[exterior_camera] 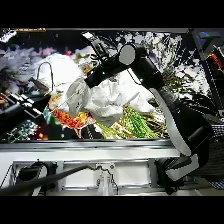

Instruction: Fold the clothes and pants, and hang the long-sleeved shirts on hangers.

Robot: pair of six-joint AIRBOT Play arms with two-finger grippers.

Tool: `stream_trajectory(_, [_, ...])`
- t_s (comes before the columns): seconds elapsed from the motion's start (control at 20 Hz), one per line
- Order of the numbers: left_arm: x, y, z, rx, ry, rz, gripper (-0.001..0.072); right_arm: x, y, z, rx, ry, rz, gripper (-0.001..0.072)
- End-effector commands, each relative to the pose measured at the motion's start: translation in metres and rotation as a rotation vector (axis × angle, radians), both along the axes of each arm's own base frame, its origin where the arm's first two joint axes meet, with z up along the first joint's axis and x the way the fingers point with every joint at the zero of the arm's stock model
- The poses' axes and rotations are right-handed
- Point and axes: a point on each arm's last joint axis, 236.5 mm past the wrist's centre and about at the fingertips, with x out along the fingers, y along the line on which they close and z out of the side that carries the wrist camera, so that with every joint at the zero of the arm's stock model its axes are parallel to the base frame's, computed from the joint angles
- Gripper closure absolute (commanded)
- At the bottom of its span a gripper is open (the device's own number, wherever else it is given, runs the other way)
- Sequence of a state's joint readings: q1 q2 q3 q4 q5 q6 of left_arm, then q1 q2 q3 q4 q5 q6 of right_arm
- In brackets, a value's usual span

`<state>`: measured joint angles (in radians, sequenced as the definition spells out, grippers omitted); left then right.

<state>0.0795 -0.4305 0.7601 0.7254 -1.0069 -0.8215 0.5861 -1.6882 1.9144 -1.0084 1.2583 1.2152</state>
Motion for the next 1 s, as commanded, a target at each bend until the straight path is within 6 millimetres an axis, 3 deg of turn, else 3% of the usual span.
stream_trajectory(0.0, [0.024, -0.019, 0.004, -0.076, -0.039, -0.096, 0.0699, -0.012, -0.003, 0.011, 0.002, 0.008, 0.026, 0.0682])
stream_trajectory(0.15, [0.052, -0.043, -0.004, -0.273, 0.025, -0.207, 0.0699, -0.014, -0.006, 0.027, 0.021, -0.027, 0.022, 0.0682])
stream_trajectory(0.3, [0.075, -0.066, -0.020, -0.585, 0.167, -0.362, 0.0699, -0.018, -0.009, 0.042, 0.035, -0.052, 0.022, 0.0682])
stream_trajectory(0.45, [0.105, -0.067, -0.047, -0.861, 0.291, -0.407, 0.0698, -0.029, -0.010, 0.059, 0.060, -0.060, 0.036, 0.0682])
stream_trajectory(0.6, [0.125, -0.067, -0.083, -0.938, 0.364, -0.369, 0.0700, -0.047, -0.015, 0.076, 0.072, -0.055, 0.067, 0.0681])
stream_trajectory(0.8, [0.130, -0.068, -0.065, -1.075, 0.281, -0.453, 0.0699, -0.072, -0.018, 0.094, 0.101, -0.029, 0.118, 0.0681])
stream_trajectory(0.95, [0.109, -0.071, -0.039, -1.211, 0.332, -0.732, 0.0698, -0.098, -0.019, 0.103, 0.125, 0.030, 0.181, 0.0681])
